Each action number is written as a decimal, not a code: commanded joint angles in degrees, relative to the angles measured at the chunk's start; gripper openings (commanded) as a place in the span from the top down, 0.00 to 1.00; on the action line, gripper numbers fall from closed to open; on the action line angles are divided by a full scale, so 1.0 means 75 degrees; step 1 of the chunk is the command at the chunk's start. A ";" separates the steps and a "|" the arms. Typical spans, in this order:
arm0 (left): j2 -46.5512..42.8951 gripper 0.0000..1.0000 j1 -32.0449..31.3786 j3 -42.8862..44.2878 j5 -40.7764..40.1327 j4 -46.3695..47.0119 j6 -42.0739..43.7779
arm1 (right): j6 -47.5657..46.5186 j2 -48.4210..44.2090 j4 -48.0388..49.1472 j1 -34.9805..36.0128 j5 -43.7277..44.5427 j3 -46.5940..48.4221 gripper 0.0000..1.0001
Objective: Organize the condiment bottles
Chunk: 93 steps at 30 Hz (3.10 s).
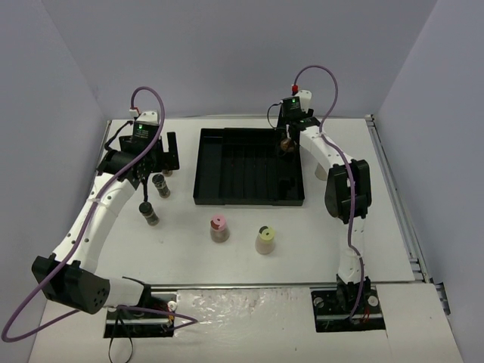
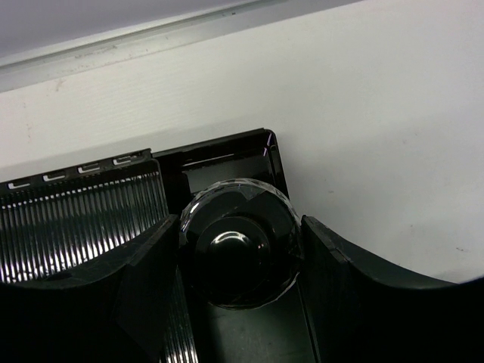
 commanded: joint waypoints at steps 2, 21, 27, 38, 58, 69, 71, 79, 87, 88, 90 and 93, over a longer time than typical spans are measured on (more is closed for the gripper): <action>-0.0165 0.07 -0.0042 0.0440 -0.0128 0.0161 0.0052 | 0.0074 -0.0097 0.0675 -0.0048 0.0041 -0.0216 1.00; -0.0250 0.07 -0.0042 0.0371 -0.0116 0.0183 0.0039 | -0.0004 -0.0308 0.0751 0.0151 0.0216 -0.0748 0.26; -0.0251 0.07 -0.0042 0.0359 -0.0093 0.0206 0.0018 | -0.0055 -0.0559 0.0502 0.0226 0.0313 -0.0788 0.18; -0.0280 0.06 -0.0042 0.0314 -0.0081 0.0229 0.0009 | -0.0197 -0.1536 -0.0269 0.0449 0.0565 -0.0480 0.17; -0.0302 0.07 -0.0030 0.0281 0.0064 0.0269 0.0051 | 0.0473 -0.4188 -0.0664 -0.0484 0.1928 -0.2770 0.14; -0.0363 0.07 -0.0030 0.0256 0.0114 0.0279 0.0056 | 0.0587 -0.3758 0.0056 -0.0951 0.1415 -0.4055 0.15; -0.0374 0.07 -0.0030 0.0249 0.0099 0.0275 0.0071 | 0.0624 -0.3663 0.0163 -0.0951 0.1363 -0.4158 0.15; -0.0378 0.07 -0.0030 0.0232 0.0095 0.0275 0.0075 | 0.0747 -0.3370 0.0392 -0.0962 0.1309 -0.4480 0.15; -0.0382 0.07 -0.0030 0.0189 0.0086 0.0287 0.0064 | 0.0820 -0.3001 0.0613 -0.1032 0.1213 -0.4671 0.15; -0.0379 0.07 -0.0030 0.0186 0.0080 0.0290 0.0067 | 0.0832 -0.2969 0.0648 -0.1036 0.1222 -0.4689 0.15; -0.0379 0.07 -0.0030 0.0186 0.0073 0.0297 0.0075 | 0.0846 -0.2920 0.0721 -0.1049 0.1243 -0.4728 0.15; -0.0379 0.07 -0.0030 0.0186 0.0083 0.0293 0.0075 | 0.0865 -0.2879 0.0814 -0.1091 0.1257 -0.4809 0.16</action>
